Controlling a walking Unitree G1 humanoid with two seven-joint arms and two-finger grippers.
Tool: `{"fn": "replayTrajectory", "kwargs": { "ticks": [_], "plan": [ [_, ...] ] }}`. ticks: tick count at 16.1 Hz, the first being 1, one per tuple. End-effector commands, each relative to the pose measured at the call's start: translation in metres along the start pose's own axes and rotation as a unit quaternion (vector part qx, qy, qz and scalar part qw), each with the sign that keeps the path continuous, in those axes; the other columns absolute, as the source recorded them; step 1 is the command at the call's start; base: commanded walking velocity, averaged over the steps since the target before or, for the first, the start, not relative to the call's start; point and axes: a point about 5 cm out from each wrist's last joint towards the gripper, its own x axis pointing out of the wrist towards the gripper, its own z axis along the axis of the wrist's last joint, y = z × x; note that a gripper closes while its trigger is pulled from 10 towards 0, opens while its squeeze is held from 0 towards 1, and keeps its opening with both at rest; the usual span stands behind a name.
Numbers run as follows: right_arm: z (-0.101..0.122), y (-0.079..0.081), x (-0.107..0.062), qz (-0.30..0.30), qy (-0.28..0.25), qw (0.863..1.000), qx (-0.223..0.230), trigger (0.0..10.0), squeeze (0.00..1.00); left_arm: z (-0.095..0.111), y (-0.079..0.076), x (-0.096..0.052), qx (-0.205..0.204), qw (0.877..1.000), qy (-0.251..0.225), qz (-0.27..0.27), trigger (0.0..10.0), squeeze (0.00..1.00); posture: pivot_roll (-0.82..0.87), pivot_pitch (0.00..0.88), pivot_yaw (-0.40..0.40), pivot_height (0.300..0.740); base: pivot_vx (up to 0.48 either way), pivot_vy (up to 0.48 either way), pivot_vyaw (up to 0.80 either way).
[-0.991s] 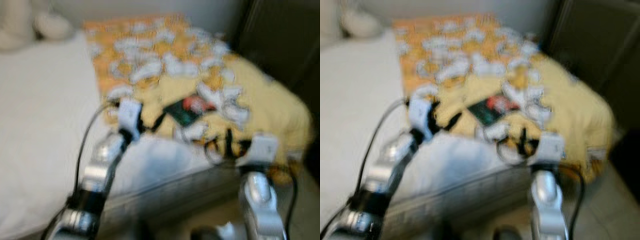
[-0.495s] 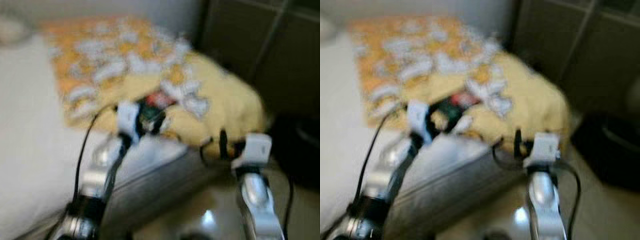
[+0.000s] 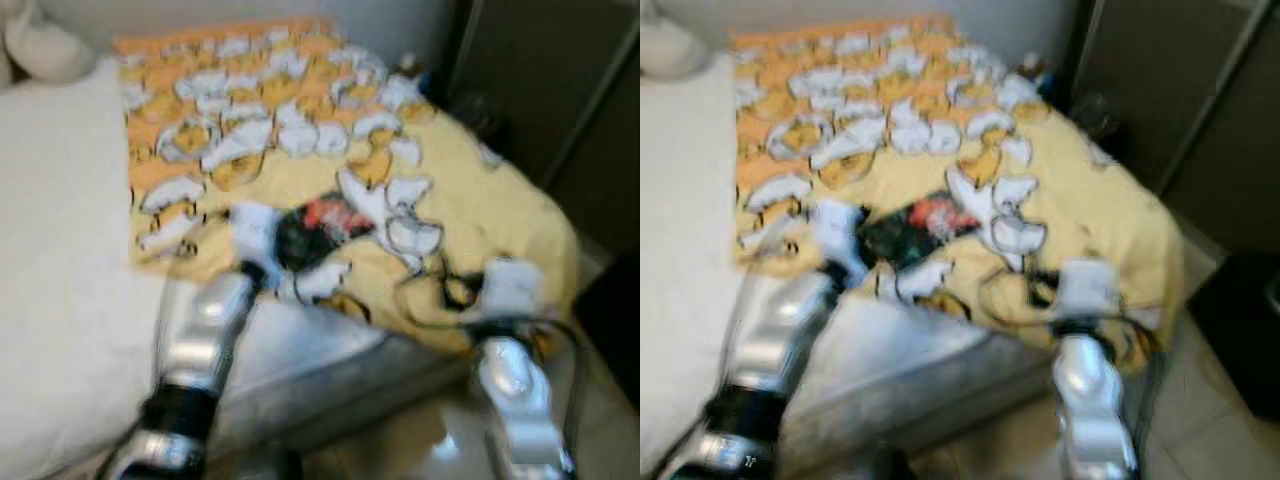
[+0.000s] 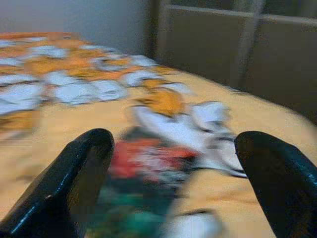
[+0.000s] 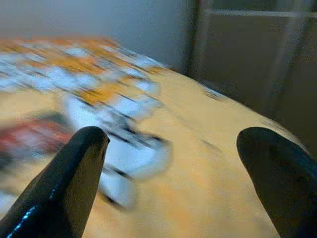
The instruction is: Clean up the room
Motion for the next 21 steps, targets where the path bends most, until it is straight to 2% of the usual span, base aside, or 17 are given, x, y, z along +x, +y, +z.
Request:
{"fn": "replayTrajectory", "kwargs": {
  "ticks": [1,4,6,7,10,12,14,16,17,18,19,21],
  "plan": [
    [-0.003,-0.009,-0.003,-0.012,0.008,1.0,-0.008,10.0,0.0,0.002,-0.007,0.004,0.0,1.0,0.003,-0.003,10.0,0.0,-0.08,0.0,0.034,0.695,0.0,0.0,0.52],
    [-0.004,-0.008,-0.003,-0.014,0.012,1.0,-0.002,10.0,0.0,0.002,-0.009,0.004,0.005,1.0,0.005,-0.004,10.0,0.0,-0.07,0.0,0.038,0.695,0.0,0.0,0.52],
    [-0.006,-0.008,-0.004,-0.016,0.016,1.0,0.005,10.0,0.0,-0.004,-0.013,0.01,0.0,0.999,0.029,-0.014,10.0,0.0,-0.07,0.0,0.04,0.695,0.0,0.0,0.0],
    [-0.004,-0.006,-0.005,-0.016,0.015,1.0,0.004,10.0,0.0,-0.009,-0.012,0.019,-0.019,0.998,0.057,-0.016,10.0,0.0,-0.08,0.0,0.042,0.695,0.0,0.0,0.0],
    [-0.001,-0.008,-0.015,-0.015,0.013,1.0,-0.005,10.0,0.0,-0.013,-0.008,0.044,-0.064,0.993,0.095,-0.005,10.0,0.0,-0.12,0.051,0.038,0.695,0.0,0.0,0.0],
    [0.001,-0.011,-0.023,-0.015,0.016,1.0,-0.012,10.0,0.0,-0.013,-0.006,0.052,-0.086,0.99,0.109,0.007,10.0,0.0,-0.15,0.079,0.034,0.695,0.0,0.0,0.0],
    [0.007,-0.015,-0.042,-0.01,0.018,0.999,-0.027,10.0,0.0,-0.006,0.008,0.062,-0.102,0.987,0.113,0.058,10.0,0.0,-0.2,0.13,0.028,0.695,0.0,0.0,0.0],
    [0.006,-0.018,-0.058,0.0,0.031,0.999,-0.036,10.0,0.0,-0.004,0.022,0.061,-0.095,0.983,0.119,0.104,10.0,0.0,-0.23,0.16,0.022,0.695,0.0,0.0,0.0],
    [0.003,-0.023,-0.075,0.001,0.053,0.998,-0.042,10.0,0.0,-0.004,0.033,0.058,-0.093,0.978,0.124,0.14,10.0,0.0,-0.25,0.176,0.019,0.695,0.0,0.0,0.0],
    [0.004,-0.023,-0.078,0.0,0.056,0.998,-0.042,10.0,0.0,-0.004,0.035,0.058,-0.093,0.978,0.124,0.142,10.0,0.0,-0.26,0.184,0.019,0.695,0.0,0.0,0.0],
    [0.005,-0.025,-0.088,-0.001,0.068,0.997,-0.042,10.0,0.0,-0.005,0.037,0.057,-0.117,0.974,0.12,0.154,10.0,0.0,-0.27,0.205,0.011,0.695,0.0,0.0,0.0],
    [0.009,-0.022,-0.094,0.006,0.074,0.996,-0.041,10.0,0.0,-0.007,0.038,0.056,-0.14,0.969,0.119,0.167,10.0,0.0,-0.28,0.224,-0.009,0.695,0.0,0.0,0.0]
  ]
}}
